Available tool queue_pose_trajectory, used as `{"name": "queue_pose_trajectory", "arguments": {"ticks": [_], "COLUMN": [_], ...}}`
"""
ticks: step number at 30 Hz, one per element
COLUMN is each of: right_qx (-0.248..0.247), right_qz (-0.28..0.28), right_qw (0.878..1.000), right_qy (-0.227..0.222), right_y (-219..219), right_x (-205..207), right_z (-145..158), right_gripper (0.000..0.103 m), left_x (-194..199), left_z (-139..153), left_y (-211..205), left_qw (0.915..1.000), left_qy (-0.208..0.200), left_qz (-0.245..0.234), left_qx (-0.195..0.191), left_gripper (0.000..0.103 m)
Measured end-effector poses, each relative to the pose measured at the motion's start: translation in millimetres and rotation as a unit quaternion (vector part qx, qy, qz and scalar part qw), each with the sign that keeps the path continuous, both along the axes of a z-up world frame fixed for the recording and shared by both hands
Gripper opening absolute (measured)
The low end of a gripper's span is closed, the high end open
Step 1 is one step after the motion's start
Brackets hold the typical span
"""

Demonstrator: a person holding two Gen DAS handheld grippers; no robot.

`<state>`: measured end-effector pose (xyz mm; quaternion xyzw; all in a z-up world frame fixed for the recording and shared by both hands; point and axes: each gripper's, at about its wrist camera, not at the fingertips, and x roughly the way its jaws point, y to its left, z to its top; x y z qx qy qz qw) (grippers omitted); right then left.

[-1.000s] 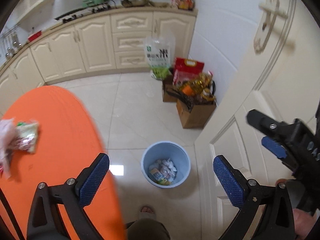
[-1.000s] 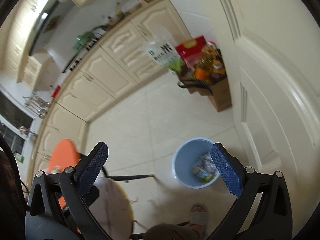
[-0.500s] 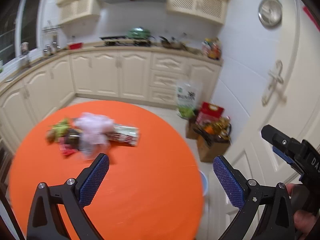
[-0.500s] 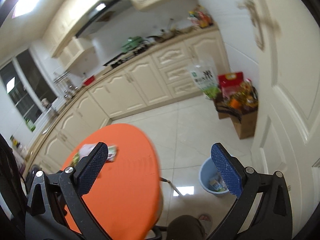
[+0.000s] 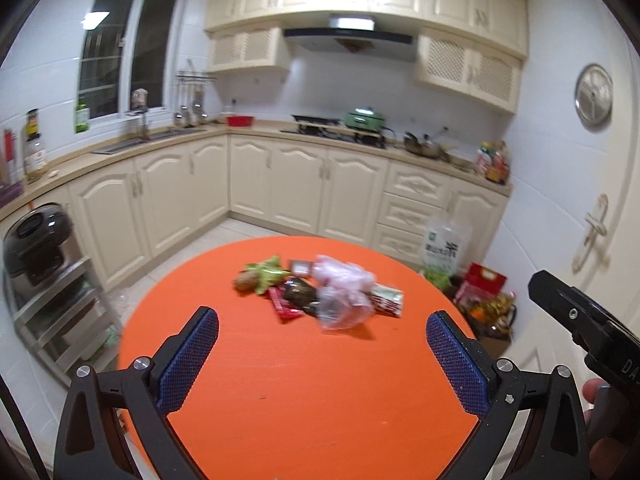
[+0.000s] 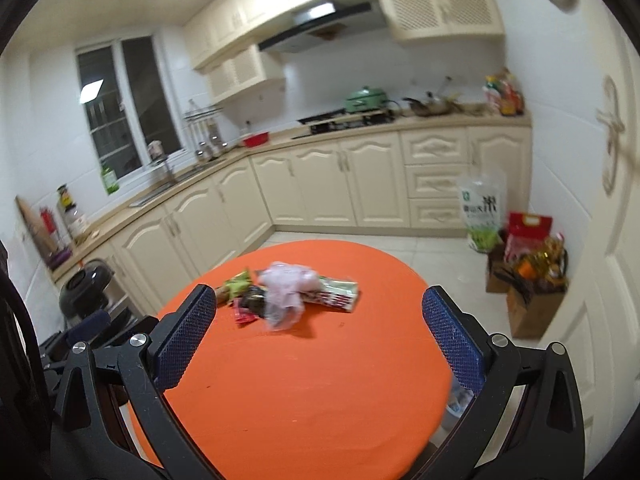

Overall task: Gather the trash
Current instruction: 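Return both tools from the bin back to the table, then lower the right gripper onto the pink plastic bag and close it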

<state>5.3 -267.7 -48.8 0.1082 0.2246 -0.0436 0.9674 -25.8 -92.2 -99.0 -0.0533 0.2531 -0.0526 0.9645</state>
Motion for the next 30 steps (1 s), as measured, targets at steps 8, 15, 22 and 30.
{"name": "queue_pose_trajectory", "arguments": {"ticks": [8, 15, 22, 30], "right_qx": [-0.033, -0.036, -0.04, -0.034], "right_qz": [0.026, 0.041, 0.048, 0.045], "right_qw": [0.999, 0.998, 0.998, 0.996], "right_qy": [0.002, 0.015, 0.028, 0.069], "right_y": [30.2, 34.0, 37.1, 27.4], "right_x": [3.1, 9.5, 25.5, 68.4], "right_z": [0.9, -5.6, -11.0, -35.2], "right_gripper": [0.103, 0.103, 0.103, 0.103], "left_x": [-67.6, -81.4, -52.0, 14.2], "left_z": [-10.0, -5.3, 10.2, 2.5], "left_y": [4.8, 5.3, 16.0, 42.9], "left_qw": [0.9988, 0.9982, 0.9981, 0.9981], "left_qy": [-0.01, -0.003, 0.006, 0.031], "left_qz": [0.047, 0.059, 0.062, 0.054], "left_qx": [-0.011, -0.006, -0.003, 0.002], "left_gripper": [0.102, 0.102, 0.102, 0.102]}}
